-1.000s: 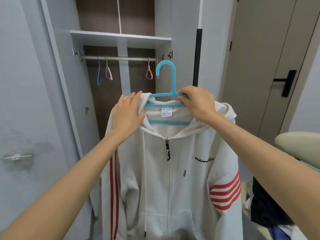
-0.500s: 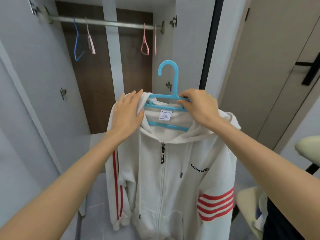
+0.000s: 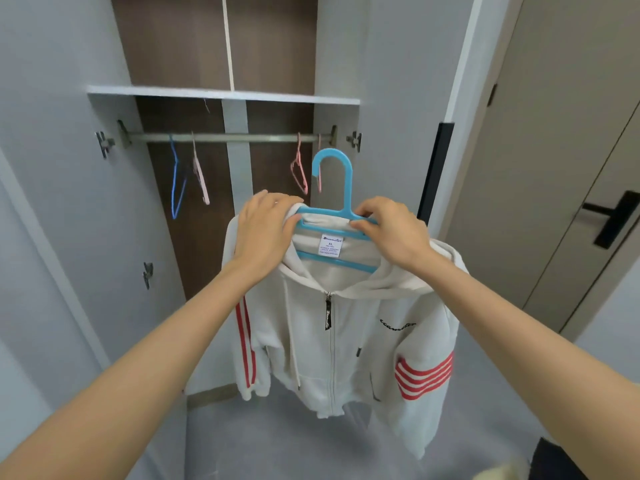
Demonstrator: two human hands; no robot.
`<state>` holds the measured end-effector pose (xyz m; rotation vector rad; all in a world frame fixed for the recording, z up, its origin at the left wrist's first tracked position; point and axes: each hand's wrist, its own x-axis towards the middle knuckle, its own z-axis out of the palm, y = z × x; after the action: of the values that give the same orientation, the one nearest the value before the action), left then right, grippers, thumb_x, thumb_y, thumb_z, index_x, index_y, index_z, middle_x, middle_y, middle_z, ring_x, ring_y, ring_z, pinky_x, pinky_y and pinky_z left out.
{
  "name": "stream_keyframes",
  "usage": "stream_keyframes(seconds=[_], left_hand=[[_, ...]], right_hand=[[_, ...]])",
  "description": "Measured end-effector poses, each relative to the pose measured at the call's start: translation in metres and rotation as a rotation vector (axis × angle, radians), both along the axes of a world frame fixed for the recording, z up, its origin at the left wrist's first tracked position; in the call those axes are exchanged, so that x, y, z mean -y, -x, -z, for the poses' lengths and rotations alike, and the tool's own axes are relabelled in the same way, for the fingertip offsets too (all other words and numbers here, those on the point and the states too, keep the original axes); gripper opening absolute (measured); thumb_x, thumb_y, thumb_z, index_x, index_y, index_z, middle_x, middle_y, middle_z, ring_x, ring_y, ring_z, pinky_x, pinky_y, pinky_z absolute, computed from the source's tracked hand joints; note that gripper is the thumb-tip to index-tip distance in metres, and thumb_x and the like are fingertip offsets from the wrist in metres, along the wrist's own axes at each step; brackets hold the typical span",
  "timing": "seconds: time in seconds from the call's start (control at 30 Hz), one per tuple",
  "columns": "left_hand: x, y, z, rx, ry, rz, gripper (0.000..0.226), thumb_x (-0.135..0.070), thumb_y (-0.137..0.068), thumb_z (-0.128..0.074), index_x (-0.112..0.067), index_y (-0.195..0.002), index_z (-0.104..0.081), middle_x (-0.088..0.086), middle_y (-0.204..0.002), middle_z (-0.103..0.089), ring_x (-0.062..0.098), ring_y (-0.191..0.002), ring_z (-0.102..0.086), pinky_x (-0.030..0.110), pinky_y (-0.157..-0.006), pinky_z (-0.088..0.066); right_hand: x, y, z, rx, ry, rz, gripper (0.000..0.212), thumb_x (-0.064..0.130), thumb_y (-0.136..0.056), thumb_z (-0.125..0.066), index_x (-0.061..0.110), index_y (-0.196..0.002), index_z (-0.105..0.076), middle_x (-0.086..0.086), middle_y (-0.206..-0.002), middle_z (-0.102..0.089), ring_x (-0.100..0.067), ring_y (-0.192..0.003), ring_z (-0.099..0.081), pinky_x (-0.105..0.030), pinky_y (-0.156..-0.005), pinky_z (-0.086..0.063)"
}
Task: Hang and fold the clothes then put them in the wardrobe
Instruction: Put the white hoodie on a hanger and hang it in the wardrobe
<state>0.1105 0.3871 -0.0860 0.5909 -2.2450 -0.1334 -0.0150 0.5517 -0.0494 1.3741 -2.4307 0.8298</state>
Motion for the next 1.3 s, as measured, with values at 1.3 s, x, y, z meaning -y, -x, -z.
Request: stream_keyframes(seconds=[1.3], left_hand=[[0.341,0.171,-0.018,0.025,-0.523,0.116,0.037,-0.019,-0.095,-0.052,-0.018,-0.133,-0.051,0.002,-0.131,-0.055,0.017,-0.114,-0.056,0.020,-0.088,-0.045]], right_hand=[[0.373,0.169,-0.020,1.111,-0.083,-0.290,0.015,0.022,-0.097,-0.052,0.014,-0.086,-0.056,-0.003,-0.086,-0.059,-0.013,-0.072,-0.059,-0.021,-0.058,-0.050]])
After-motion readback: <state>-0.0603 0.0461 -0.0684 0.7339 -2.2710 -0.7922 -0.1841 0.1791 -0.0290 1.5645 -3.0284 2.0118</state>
